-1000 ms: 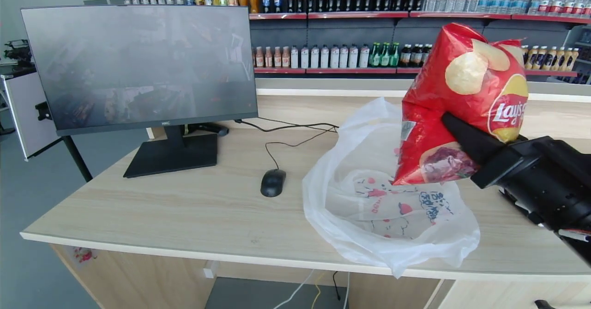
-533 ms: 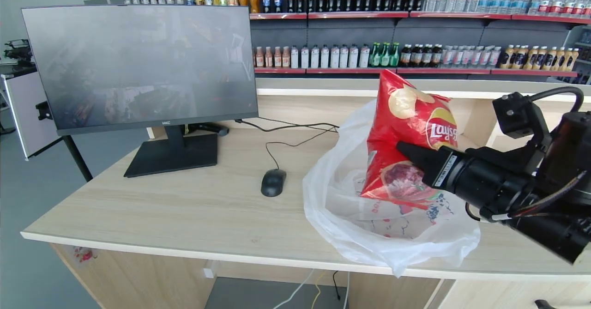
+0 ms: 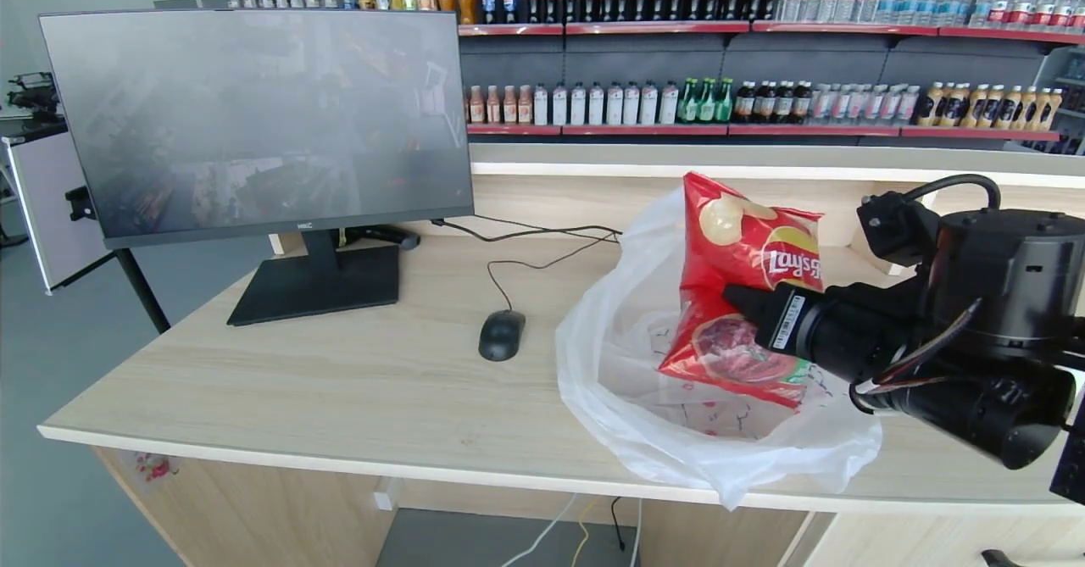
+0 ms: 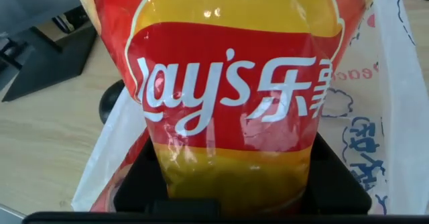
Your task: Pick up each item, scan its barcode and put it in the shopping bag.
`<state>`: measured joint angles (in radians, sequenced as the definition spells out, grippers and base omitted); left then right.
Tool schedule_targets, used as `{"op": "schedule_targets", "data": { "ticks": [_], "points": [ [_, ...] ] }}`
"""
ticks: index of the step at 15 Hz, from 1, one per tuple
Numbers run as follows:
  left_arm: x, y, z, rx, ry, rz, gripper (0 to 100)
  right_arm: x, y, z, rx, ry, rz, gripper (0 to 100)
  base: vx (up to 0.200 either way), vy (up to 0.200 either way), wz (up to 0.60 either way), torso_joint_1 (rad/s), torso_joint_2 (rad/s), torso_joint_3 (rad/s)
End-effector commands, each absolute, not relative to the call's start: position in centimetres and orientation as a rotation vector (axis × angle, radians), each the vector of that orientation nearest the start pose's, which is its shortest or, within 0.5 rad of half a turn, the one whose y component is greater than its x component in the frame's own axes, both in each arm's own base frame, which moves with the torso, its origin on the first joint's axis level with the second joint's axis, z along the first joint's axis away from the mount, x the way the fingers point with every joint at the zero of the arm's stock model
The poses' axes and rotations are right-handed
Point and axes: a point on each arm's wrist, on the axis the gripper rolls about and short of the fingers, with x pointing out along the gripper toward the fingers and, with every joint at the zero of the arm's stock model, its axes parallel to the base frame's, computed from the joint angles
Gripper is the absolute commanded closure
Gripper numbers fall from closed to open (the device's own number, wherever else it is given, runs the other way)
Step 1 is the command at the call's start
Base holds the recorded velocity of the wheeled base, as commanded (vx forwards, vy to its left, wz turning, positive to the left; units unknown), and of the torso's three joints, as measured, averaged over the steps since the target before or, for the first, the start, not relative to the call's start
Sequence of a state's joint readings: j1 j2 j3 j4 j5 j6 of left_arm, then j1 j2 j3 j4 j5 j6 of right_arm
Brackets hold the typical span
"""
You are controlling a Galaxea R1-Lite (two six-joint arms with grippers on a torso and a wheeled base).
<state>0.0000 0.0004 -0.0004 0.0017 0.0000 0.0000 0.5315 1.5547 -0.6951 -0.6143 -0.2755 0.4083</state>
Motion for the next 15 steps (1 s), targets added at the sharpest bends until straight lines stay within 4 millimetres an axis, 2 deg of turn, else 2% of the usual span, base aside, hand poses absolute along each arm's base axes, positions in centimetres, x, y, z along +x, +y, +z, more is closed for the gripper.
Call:
{"op": "schedule_targets", "data": {
  "ticks": [1, 2, 5, 11, 15],
  "points": [
    [-2.3, 0.0, 7.6, 0.000, 0.000, 0.000, 0, 23.7, 13.1, 18.1, 0.300, 0.311, 0.189, 100, 0.000, 0.000, 0.00, 0.000, 0.00, 0.000],
    [-2.3, 0.0, 7.5, 0.000, 0.002, 0.000, 0, 24.0, 13.2, 17.1, 0.301, 0.343, 0.178, 100, 0.000, 0.000, 0.00, 0.000, 0.00, 0.000],
    [-2.3, 0.0, 7.6, 0.000, 0.000, 0.000, 0, 23.4, 13.3, 16.0, 0.279, 0.379, 0.180, 100, 0.000, 0.000, 0.00, 0.000, 0.00, 0.000],
    [-2.3, 0.0, 7.6, 0.000, 0.000, 0.000, 0, 23.0, 13.3, 14.8, 0.258, 0.419, 0.174, 100, 0.000, 0.000, 0.00, 0.000, 0.00, 0.000],
    [-2.3, 0.0, 7.5, 0.000, 0.002, 0.000, 0, 23.0, 13.3, 14.8, 0.258, 0.418, 0.172, 100, 0.000, 0.000, 0.00, 0.000, 0.00, 0.000]
  ]
}}
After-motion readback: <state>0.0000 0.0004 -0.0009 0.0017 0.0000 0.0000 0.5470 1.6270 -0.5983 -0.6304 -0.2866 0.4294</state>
